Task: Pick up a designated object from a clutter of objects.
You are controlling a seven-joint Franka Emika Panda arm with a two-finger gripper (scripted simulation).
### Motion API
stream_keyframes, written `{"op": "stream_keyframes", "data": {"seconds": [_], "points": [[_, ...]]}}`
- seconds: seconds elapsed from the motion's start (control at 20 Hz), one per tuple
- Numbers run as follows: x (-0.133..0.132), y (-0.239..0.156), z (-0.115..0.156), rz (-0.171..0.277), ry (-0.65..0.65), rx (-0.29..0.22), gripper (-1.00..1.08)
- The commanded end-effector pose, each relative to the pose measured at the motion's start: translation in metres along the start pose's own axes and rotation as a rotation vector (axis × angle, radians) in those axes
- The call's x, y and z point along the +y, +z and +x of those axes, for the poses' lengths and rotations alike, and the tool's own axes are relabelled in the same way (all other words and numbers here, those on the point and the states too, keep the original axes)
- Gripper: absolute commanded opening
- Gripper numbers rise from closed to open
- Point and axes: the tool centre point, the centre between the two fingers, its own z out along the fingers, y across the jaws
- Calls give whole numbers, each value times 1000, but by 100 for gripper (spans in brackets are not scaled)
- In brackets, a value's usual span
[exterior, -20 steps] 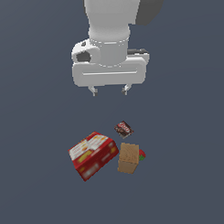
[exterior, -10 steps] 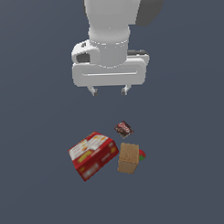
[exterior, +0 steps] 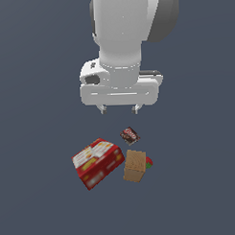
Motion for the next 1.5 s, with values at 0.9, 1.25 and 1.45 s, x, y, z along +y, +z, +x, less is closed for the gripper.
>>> {"op": "stream_keyframes", "data": {"seconds": [0.9, 1.25, 1.45], "points": [[-51, 114, 90, 16, 162, -30, 100], [-56, 128, 97, 16, 178, -33, 100], [-56, 129, 96, 16, 176, -34, 100]]}}
